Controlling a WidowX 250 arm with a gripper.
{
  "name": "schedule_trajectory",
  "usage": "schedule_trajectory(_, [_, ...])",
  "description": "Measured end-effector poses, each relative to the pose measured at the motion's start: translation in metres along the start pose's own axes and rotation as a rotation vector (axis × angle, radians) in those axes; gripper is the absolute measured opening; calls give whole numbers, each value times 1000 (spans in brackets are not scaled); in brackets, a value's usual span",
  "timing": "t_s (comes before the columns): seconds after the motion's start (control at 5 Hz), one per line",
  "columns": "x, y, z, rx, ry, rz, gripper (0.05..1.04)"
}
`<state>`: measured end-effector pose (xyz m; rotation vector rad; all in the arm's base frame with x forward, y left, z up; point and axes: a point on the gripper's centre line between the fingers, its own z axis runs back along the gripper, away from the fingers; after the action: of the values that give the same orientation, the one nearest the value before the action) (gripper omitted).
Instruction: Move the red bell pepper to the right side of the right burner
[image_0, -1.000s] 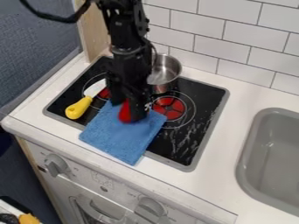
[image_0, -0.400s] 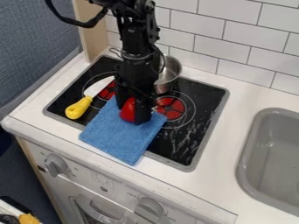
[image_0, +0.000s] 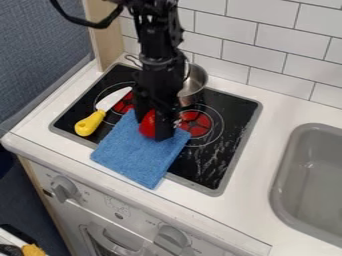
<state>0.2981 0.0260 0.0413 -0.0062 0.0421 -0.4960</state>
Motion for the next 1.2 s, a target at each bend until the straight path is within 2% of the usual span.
schedule_trajectory(0.2, [33,-14,18,69,-38,-89,809])
schedule_trajectory(0.4, [68,-25,7,104,-34,-147,809])
schedule_trajectory(0.6, [88,-28,-9,106,-19,-161,872])
schedule_trajectory(0.8, [88,-26,-11,116,-8,-147,1016])
schedule_trajectory(1.0, [90,-22,-10,142,-26,-125,1011])
schedule_trajectory(1.2, [90,-23,-14,136,-44,-43,1005])
